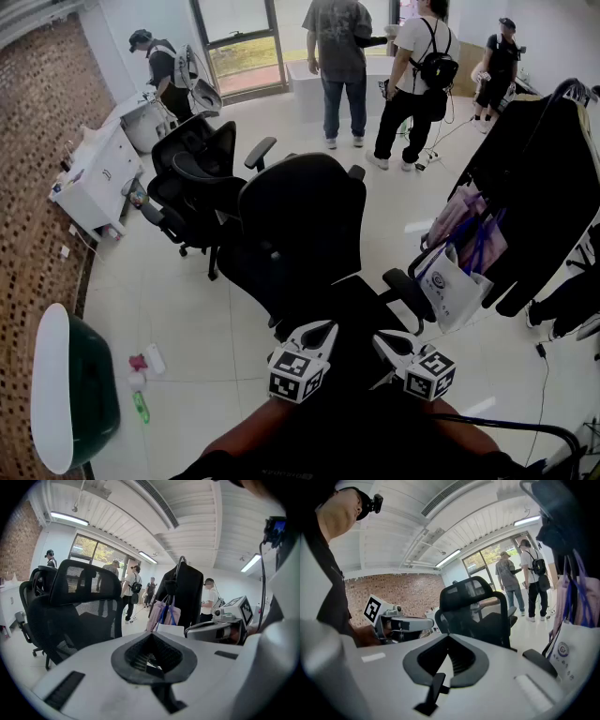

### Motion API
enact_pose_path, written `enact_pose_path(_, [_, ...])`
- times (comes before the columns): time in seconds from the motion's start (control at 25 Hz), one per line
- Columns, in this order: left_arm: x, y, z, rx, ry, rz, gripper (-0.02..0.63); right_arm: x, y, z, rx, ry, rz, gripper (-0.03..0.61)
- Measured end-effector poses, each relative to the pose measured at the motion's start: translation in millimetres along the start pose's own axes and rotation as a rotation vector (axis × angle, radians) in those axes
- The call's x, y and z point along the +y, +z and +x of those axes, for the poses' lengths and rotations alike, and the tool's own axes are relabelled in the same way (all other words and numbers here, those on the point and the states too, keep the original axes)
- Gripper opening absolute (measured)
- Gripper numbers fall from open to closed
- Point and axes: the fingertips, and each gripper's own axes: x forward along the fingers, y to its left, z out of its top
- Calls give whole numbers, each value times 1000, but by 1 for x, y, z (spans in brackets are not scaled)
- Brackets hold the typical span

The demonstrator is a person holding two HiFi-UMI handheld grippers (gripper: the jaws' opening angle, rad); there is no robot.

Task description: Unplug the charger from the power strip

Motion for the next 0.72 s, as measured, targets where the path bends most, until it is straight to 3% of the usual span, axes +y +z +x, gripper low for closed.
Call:
enact_pose_path(0.44, [-3,0,-1,-3,1,7,6,-6,-10,-5,-1,5,-27,3])
enact_pose_path(0.72, [-3,0,1,1,1,3,6,-3,-1,-4,-19,7,12,3])
